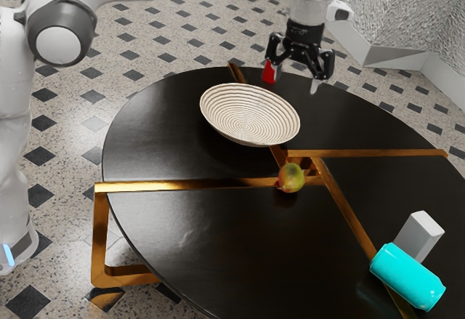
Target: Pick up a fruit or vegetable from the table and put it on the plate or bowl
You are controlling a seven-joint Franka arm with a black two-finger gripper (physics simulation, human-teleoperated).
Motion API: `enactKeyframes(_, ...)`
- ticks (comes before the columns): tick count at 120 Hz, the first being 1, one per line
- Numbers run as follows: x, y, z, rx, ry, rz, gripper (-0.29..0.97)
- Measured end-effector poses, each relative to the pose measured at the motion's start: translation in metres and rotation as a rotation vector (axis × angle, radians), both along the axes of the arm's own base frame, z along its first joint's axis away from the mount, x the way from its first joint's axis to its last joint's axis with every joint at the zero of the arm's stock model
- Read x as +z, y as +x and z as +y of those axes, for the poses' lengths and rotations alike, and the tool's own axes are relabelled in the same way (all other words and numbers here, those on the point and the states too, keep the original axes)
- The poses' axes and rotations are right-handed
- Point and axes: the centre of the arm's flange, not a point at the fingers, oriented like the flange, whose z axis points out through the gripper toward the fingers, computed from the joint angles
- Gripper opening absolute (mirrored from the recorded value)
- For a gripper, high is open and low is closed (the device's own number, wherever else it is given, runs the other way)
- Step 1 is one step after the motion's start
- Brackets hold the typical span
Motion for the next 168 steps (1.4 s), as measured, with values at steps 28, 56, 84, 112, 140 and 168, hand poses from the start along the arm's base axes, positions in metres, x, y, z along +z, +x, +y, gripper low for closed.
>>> enactKeyframes(28, 0.005, -0.004, 0.009, 0.439, -0.090, 0.051, 0.68)
enactKeyframes(56, -0.025, 0.011, 0.021, 0.349, -0.132, 0.108, 0.68)
enactKeyframes(84, -0.073, 0.025, -0.014, 0.161, -0.160, 0.185, 0.68)
enactKeyframes(112, -0.146, 0.018, -0.040, 0.086, -0.258, 0.270, 0.68)
enactKeyframes(140, -0.150, -0.006, -0.039, 0.092, -0.306, 0.208, 0.68)
enactKeyframes(168, -0.159, 0.007, 0.008, 0.237, -0.357, 0.190, 0.68)
